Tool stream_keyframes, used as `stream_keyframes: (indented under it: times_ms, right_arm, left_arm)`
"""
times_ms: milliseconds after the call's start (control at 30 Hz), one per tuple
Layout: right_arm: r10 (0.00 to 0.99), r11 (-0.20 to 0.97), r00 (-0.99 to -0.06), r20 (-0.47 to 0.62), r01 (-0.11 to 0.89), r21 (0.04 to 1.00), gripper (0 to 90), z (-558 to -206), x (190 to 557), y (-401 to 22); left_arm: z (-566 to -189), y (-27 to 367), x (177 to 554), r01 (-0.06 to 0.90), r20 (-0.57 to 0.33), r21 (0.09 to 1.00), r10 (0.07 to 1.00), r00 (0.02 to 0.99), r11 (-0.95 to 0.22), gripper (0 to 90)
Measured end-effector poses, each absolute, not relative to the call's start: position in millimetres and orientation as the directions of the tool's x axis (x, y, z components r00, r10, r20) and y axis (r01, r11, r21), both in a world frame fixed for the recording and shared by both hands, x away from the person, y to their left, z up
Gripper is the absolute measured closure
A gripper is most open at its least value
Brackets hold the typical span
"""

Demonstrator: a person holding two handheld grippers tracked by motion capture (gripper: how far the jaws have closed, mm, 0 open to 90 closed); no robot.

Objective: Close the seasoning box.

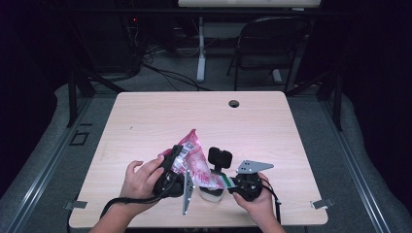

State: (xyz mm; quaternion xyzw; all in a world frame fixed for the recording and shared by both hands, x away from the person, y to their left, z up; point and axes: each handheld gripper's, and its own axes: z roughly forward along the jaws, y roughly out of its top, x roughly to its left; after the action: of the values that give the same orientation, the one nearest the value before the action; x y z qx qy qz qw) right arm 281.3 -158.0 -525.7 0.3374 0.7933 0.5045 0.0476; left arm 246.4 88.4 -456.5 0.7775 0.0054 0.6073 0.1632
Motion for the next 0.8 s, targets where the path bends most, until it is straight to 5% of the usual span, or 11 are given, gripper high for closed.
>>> stream_keyframes:
  times_ms: [800]
  right_arm:
    - [0.59, 0.258, -0.763, 0.263, 0.487, 0.835, 90.0, -524.7, 281.1, -159.1]
  left_arm:
    - [-457.0, 88.1, 246.4, -0.19, 0.941, 0.266, 0.212, 0.263, -0.945, 72.1]
